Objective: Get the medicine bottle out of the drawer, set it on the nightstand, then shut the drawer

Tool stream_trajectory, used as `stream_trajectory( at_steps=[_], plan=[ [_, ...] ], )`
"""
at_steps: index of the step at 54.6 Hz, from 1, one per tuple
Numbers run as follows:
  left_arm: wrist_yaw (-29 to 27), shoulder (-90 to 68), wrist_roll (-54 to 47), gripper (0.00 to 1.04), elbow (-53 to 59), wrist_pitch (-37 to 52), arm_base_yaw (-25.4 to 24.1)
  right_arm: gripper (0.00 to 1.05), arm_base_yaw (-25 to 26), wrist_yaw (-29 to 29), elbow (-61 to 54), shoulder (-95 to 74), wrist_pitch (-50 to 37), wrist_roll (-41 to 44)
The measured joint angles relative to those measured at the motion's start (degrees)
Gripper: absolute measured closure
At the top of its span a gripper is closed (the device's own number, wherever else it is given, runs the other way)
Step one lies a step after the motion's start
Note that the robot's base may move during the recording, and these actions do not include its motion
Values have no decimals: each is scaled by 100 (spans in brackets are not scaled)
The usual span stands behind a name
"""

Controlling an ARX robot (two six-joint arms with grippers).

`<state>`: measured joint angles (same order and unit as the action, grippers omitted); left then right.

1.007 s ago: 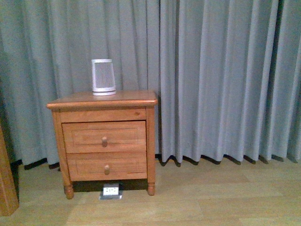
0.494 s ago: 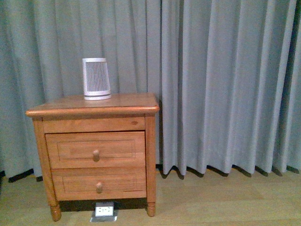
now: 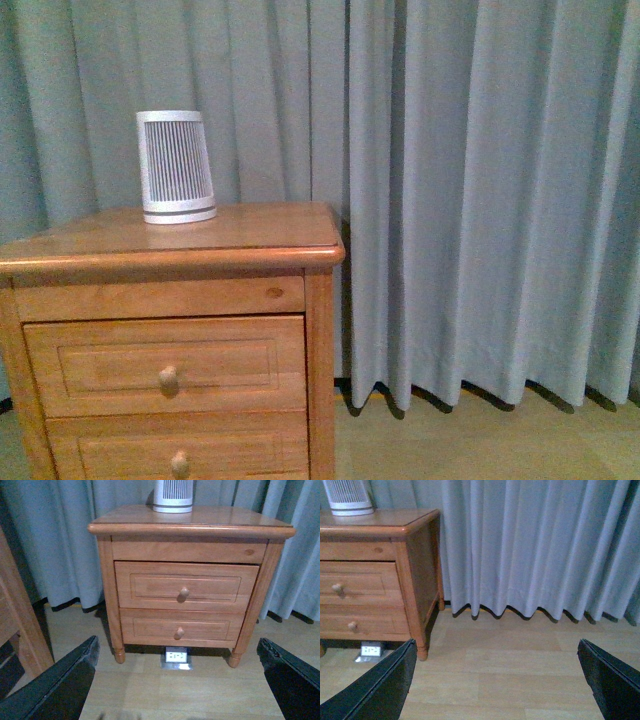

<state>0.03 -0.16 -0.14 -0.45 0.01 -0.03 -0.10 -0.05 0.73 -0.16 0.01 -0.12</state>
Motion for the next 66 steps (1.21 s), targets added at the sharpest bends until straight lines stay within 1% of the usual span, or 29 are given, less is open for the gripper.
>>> stream_trajectory(
  at_steps=[7,8,9,10,13,16,18,25,30,36,42,50,59,66],
  plan=[
    [-7,-7,4,7,0,0,-2,7,0,2,0,-2,0,-2],
    [63,-52,111,7,-20,-74,-13,7,0,2,0,-2,0,-2],
    [280,-197,302,7,-114,-354,-50,7,0,2,0,-2,0,0],
    [382,-345,514,7,-164,-461,-76,7,0,2,0,-2,0,-2],
    [553,-973,931,7,-186,-262,-199,7,0,0,0,-2,0,-2],
    [715,-1534,1178,7,-188,223,-304,7,0,2,0,-2,0,-2],
    [756,-2035,1263,7,-188,767,-358,7,2,2,0,-2,0,-2],
    [726,-4142,1342,7,-271,2973,-398,7,0,2,0,-2,0,-2],
    [544,-5980,1344,7,-629,4629,-273,7,0,2,0,-2,0,-2],
    [304,-7698,1335,7,-1207,5882,-50,7,0,2,0,-2,0,-2],
    [-24,-9121,1213,7,-1888,6605,227,7,0,2,0,-2,0,-2],
    [-286,-10421,984,7,-2813,6975,527,7,0,2,0,-2,0,-2],
    [-315,-11665,782,7,-3960,6865,750,7,0,2,0,-2,0,-2],
    [-282,-12347,562,7,-4671,6743,752,7,2,2,0,-2,0,-2]
  ],
)
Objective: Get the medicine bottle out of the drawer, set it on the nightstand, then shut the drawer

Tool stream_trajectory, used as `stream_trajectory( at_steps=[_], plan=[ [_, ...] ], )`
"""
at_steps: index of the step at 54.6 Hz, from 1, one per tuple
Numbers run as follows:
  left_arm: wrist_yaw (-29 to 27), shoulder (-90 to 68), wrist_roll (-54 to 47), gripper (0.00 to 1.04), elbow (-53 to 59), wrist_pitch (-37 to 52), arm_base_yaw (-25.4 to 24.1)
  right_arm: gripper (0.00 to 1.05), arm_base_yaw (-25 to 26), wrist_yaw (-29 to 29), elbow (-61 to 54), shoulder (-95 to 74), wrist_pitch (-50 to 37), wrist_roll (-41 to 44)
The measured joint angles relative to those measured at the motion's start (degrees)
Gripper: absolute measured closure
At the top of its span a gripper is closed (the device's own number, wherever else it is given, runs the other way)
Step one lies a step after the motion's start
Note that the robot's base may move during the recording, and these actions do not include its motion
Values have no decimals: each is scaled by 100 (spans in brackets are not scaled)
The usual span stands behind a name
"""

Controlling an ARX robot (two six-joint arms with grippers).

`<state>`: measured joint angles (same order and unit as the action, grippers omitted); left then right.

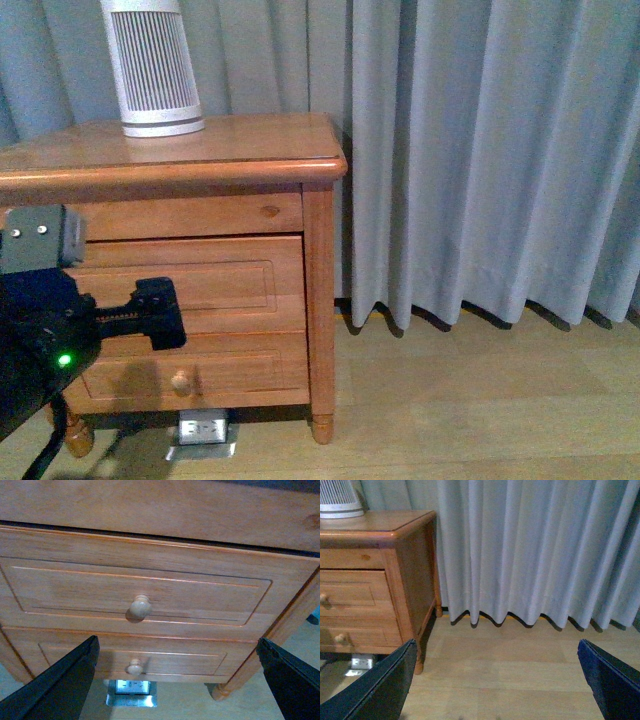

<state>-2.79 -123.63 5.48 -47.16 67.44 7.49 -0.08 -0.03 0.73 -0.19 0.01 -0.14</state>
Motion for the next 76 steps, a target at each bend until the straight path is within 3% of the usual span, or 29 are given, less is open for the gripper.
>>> stream_trajectory(
  at_steps=[18,38,67,76],
  plan=[
    [260,-1252,-826,7,-1659,-629,-505,7,-2,0,0,0,0,2],
    [190,-1777,-420,7,-2529,-1394,-476,7,-2,0,0,0,0,0],
    [234,-1982,-208,7,-3051,-1606,-380,7,-2,0,0,0,0,0],
    [229,-1996,-227,36,-3051,-1606,-365,7,-2,0,0,0,0,0]
  ],
)
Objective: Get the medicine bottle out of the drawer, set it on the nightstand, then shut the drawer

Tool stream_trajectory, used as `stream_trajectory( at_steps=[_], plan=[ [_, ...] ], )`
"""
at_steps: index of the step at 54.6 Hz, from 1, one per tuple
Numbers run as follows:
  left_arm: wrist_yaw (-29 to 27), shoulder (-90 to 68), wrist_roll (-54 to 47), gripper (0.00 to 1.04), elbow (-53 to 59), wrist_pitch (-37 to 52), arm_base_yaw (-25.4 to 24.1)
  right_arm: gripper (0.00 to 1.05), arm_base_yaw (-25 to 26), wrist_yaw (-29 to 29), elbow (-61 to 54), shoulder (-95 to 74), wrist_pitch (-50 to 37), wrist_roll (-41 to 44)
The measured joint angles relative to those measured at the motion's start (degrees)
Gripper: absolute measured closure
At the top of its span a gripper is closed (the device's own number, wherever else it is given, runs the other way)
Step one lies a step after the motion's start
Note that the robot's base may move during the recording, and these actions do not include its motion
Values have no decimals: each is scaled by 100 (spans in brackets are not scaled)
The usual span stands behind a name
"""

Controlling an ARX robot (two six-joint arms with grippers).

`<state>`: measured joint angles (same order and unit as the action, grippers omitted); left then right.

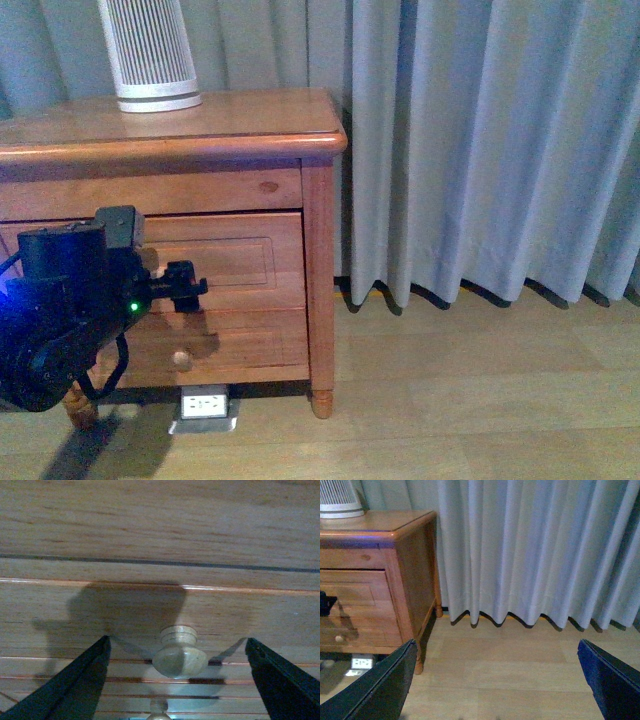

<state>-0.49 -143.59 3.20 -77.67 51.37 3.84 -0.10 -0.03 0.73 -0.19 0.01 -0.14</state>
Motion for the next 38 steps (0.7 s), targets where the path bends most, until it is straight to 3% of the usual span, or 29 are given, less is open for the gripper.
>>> stream_trajectory(
  at_steps=[12,26,38],
  plan=[
    [-42,0,-20,76,-2,26,7,7,0,0,0,0,0,0],
    [-63,-2,-48,79,26,142,17,7,0,0,0,0,0,0],
    [-142,160,-157,79,741,859,24,7,0,0,0,0,0,0]
  ],
)
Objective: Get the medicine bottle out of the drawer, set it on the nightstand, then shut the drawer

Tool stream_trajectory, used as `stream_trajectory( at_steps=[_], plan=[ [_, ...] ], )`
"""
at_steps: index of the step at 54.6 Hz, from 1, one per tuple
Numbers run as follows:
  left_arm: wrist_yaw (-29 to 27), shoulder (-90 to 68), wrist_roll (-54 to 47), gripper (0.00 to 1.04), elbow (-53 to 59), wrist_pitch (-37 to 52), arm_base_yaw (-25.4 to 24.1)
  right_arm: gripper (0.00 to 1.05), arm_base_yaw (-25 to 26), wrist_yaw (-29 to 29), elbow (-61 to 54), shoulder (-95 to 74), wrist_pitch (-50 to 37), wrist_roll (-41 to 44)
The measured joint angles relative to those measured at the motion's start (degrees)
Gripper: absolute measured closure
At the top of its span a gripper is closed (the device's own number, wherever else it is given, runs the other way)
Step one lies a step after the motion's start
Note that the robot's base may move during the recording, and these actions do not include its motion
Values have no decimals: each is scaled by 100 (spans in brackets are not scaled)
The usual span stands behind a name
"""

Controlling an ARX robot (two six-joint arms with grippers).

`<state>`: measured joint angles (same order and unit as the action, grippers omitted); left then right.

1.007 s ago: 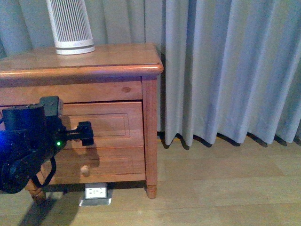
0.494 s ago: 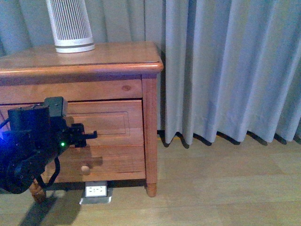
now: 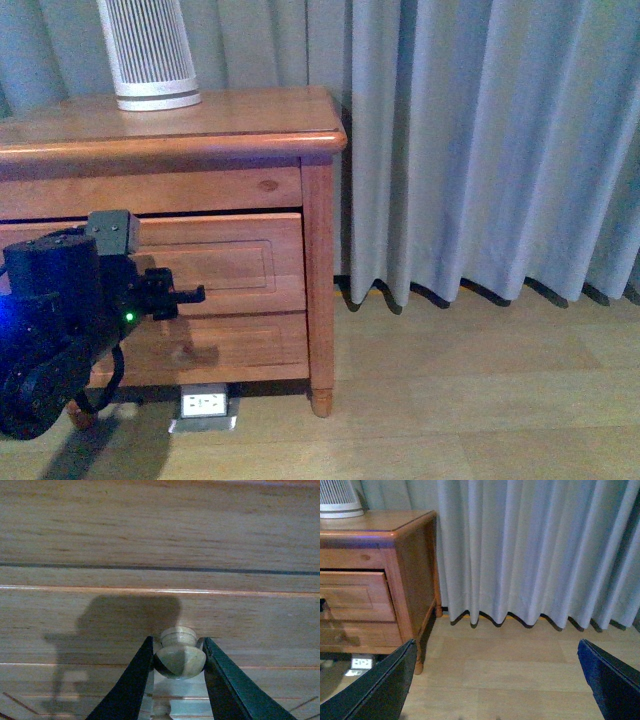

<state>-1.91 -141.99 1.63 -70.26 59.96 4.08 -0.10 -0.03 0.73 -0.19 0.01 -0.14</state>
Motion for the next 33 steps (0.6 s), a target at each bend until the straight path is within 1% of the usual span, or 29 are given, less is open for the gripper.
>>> stream_trajectory(
  at_steps=[6,11,25,33],
  plan=[
    [-28,175,-28,79,527,389,-4,7,0,0,0,0,0,0],
    [-46,411,-28,79,1255,872,-7,7,0,0,0,0,0,0],
    [-87,763,-28,79,2675,1803,-4,7,0,0,0,0,0,0],
    [-72,822,-28,79,3025,1998,50,7,0,-2,0,0,0,2]
  ],
)
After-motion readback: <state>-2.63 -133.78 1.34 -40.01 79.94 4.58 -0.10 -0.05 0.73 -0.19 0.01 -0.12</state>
